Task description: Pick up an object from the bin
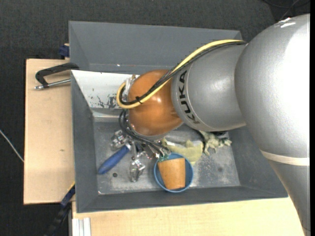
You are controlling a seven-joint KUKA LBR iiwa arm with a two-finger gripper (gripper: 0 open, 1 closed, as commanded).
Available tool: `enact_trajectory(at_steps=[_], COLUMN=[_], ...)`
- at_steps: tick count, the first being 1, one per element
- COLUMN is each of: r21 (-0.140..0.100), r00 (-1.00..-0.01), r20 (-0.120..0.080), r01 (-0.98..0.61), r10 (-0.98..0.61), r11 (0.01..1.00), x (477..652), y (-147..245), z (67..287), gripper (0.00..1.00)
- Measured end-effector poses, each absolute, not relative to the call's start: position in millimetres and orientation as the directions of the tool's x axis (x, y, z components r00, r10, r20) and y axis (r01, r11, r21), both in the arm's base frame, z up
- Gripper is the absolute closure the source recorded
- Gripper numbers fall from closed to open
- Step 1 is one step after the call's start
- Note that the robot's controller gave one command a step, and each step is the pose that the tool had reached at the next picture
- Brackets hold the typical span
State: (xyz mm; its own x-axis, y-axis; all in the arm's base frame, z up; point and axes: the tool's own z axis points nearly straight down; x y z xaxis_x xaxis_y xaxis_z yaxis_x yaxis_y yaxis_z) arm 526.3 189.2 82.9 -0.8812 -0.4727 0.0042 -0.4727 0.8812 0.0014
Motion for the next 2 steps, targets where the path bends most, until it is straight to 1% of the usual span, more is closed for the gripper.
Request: enact_trajectory(at_steps=[1, 2], r21=[0.001, -0.002], r00=[-0.882, -0.810], r20=[-0.003, -0.015], r01=[-0.471, -0.586], r10=[-0.471, -0.586], r11=[0.882, 0.810], x=[528.2, 527.7], y=[189.9, 208.8], z=[86.0, 280.5], gripper=[1.00, 1.00])
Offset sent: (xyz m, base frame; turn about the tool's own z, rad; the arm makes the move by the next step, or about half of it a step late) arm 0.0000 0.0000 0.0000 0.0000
